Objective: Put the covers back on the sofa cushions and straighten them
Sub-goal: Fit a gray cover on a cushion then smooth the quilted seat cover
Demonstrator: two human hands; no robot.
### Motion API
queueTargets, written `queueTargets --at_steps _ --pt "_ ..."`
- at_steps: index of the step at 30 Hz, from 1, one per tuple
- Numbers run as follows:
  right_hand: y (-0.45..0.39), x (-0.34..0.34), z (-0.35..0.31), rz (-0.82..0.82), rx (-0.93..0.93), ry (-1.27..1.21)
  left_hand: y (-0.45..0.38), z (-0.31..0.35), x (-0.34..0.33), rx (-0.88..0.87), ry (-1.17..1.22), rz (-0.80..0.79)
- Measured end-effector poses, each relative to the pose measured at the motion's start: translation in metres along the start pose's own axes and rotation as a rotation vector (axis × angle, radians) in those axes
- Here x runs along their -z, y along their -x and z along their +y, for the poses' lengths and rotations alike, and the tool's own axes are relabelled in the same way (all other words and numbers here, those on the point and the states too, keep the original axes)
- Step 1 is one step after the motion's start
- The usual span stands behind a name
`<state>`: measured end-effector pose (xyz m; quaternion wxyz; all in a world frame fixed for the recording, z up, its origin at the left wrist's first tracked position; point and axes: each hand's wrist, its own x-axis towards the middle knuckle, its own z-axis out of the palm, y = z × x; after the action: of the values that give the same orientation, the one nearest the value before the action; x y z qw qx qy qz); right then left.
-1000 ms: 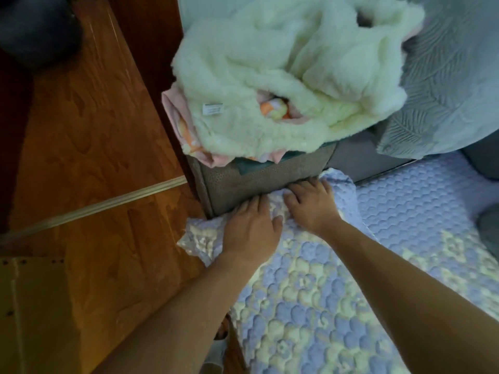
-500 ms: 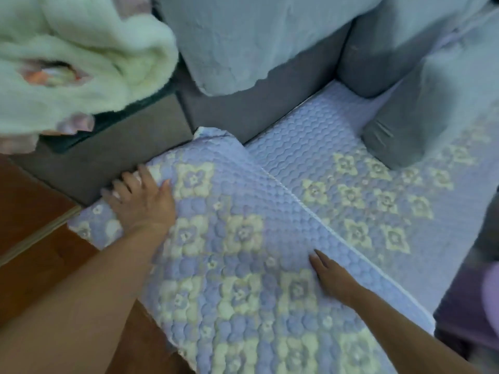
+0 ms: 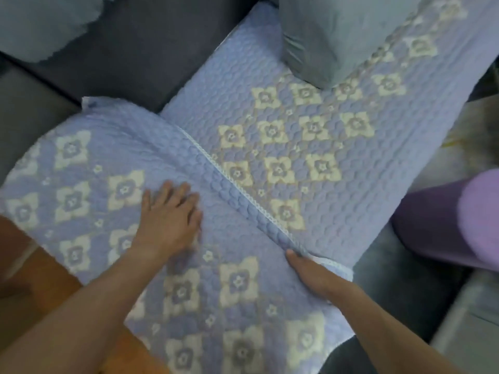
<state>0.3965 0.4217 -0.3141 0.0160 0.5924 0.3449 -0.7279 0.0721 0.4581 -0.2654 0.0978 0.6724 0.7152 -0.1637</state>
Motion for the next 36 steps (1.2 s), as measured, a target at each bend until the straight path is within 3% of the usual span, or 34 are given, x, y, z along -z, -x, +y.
queueTargets --at_steps 2,7,11,13,15,19,21,23,26,31,32,36 --pt "0.010 0.014 0.019 -0.026 -0.083 -0.082 -0.019 0.034 0.017 -0.165 -0.002 -0.159" --pt "0.019 0.031 0.060 0.108 -0.322 0.010 -0.044 0.128 0.000 -0.377 -0.104 -0.580" --pt "0.008 0.031 0.065 0.088 -0.313 0.000 -0.057 0.169 -0.023 -0.267 -0.178 -0.801" --pt "0.004 0.035 0.062 -0.018 -0.325 0.156 -0.064 0.180 -0.032 -0.174 -0.227 -0.911" --pt "-0.009 0.045 0.068 -0.163 -0.280 0.475 -0.065 0.195 -0.033 -0.119 -0.288 -0.985" --pt "-0.034 0.081 0.058 -0.461 -0.049 0.931 -0.058 0.253 -0.038 -0.032 -0.453 -0.902" --pt "-0.031 0.086 0.057 -0.538 -0.044 0.987 -0.031 0.269 -0.038 0.035 -0.419 -0.841" --pt "-0.022 0.092 0.058 -0.504 -0.020 0.985 -0.002 0.276 -0.040 0.029 -0.263 -0.629" --pt "-0.002 0.120 0.026 -0.509 0.164 1.008 0.036 0.301 -0.020 0.060 0.071 -0.488" --pt "-0.012 0.162 -0.068 -0.380 0.398 1.389 0.079 0.283 -0.009 0.588 0.176 -0.335" --pt "-0.024 0.171 -0.080 -0.367 0.435 1.481 0.083 0.273 -0.015 0.603 0.193 -0.322" --pt "-0.075 0.178 -0.109 -0.294 0.289 1.686 0.072 0.258 -0.038 0.570 0.291 -0.306"
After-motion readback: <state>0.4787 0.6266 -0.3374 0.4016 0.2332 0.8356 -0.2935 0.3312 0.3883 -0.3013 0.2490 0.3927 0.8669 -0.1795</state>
